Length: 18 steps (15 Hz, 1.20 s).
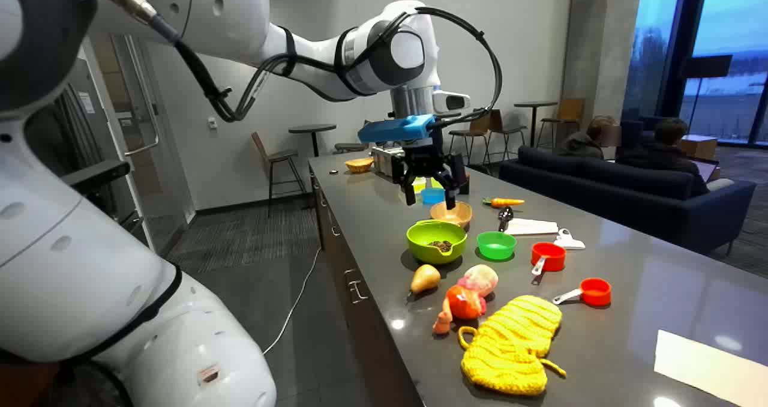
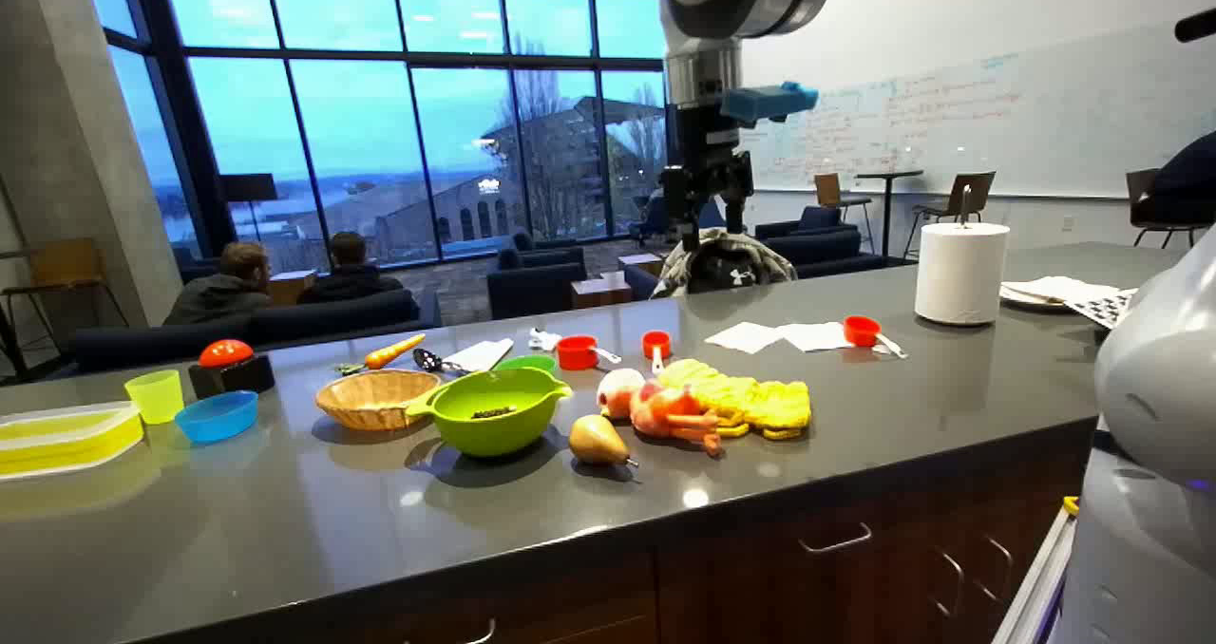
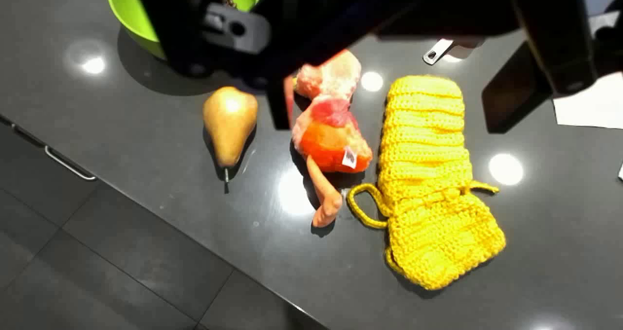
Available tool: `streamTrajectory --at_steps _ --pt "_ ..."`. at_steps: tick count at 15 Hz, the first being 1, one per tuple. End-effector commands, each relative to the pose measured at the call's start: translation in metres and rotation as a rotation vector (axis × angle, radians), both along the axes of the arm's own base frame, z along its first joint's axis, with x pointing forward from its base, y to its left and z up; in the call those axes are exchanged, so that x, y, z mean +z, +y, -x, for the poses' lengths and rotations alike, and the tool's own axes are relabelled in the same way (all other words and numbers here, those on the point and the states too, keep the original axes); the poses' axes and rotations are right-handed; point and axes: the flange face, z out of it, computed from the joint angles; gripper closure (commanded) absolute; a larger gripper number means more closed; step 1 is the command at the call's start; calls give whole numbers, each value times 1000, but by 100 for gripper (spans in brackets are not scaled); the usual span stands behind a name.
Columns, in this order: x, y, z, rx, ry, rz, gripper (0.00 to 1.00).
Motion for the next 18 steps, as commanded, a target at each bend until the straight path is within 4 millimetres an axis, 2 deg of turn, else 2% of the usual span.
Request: streamTrajectory --at_steps 1,10,15,18 --pt "1 0 0 0 0 0 0" --pt "1 0 0 0 -1 0 0" --pt "-4 25 -12 34 -32 -60 0" --pt "-8 44 -30 48 -94 -117 0"
